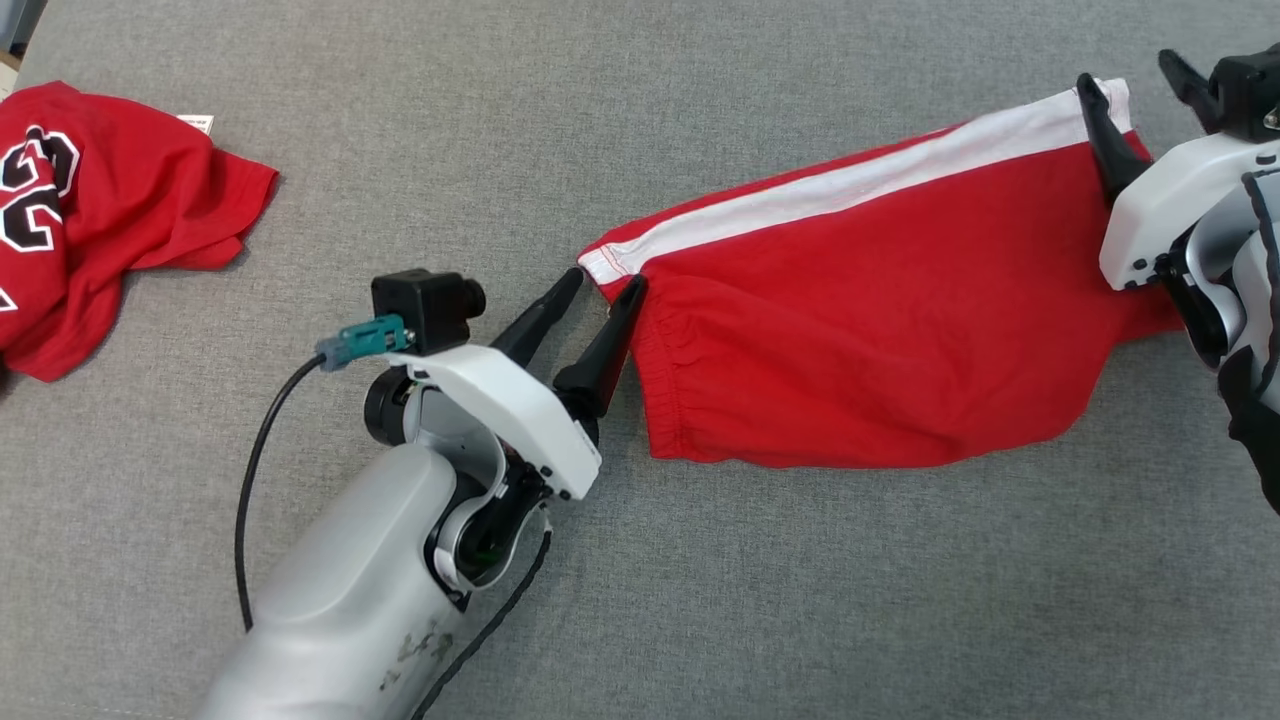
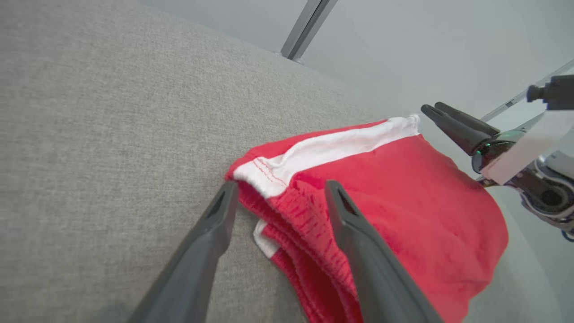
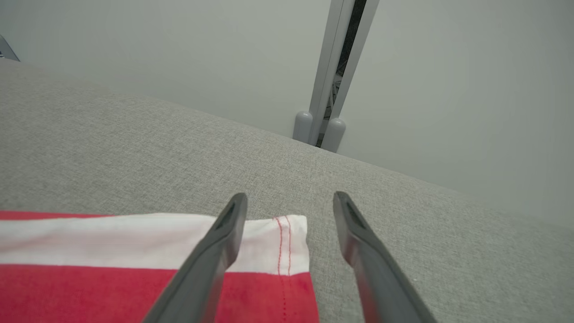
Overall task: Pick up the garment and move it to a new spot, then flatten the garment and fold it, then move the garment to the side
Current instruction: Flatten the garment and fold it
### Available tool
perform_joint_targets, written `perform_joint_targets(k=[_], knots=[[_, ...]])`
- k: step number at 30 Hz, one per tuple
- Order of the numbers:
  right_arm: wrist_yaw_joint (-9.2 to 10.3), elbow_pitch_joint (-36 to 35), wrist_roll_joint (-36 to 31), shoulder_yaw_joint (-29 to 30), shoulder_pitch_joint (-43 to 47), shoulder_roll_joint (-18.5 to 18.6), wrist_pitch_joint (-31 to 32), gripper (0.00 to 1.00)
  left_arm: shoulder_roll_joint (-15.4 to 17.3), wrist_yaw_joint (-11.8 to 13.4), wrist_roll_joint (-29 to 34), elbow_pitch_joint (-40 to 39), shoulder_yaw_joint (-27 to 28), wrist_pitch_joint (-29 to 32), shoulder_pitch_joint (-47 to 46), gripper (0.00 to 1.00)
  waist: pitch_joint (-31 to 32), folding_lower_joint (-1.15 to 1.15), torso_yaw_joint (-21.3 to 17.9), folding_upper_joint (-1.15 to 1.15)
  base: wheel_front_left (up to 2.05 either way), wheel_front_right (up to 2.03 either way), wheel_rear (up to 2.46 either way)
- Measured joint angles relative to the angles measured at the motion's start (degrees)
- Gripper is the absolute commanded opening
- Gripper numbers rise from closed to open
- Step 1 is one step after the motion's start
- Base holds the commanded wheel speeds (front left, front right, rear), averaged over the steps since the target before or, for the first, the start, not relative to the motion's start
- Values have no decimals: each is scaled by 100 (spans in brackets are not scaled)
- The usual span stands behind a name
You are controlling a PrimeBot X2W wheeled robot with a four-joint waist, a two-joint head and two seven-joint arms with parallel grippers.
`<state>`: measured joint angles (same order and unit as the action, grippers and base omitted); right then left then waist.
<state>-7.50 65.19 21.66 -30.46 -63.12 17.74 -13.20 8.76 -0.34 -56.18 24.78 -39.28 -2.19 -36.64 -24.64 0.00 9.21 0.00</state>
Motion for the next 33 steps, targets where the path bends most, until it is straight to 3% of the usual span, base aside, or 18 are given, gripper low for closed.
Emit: perform_joint_targets(k=[5, 11, 20, 27, 33], knots=[[0, 9, 170, -63, -16, 90, -107, 100, 282, 154, 299, -480, 4, -412, 272, 100, 27, 0, -35, 0, 0, 0, 0], [0, -226, 439, -358, 110, 238, -153, 100, 563, 512, 855, -1070, 172, -1128, 627, 100, 144, 0, -109, 0, 0, 0, 0], [0, -623, 1095, -669, 706, 613, -162, 100, 647, 994, 1747, -1679, 848, -1280, 1358, 100, 481, 0, -255, 0, 0, 0, 0], [0, -560, 1563, -664, 1146, 508, -27, 100, 400, 1047, 2275, -1701, 1524, -1280, 2015, 100, 727, 0, -333, 0, 0, 0, 0], [0, -327, 1798, -606, 1272, 258, 165, 100, 93, 860, 2381, -1608, 1918, -1280, 2426, 100, 791, 0, -242, 0, 0, 0, 0]])
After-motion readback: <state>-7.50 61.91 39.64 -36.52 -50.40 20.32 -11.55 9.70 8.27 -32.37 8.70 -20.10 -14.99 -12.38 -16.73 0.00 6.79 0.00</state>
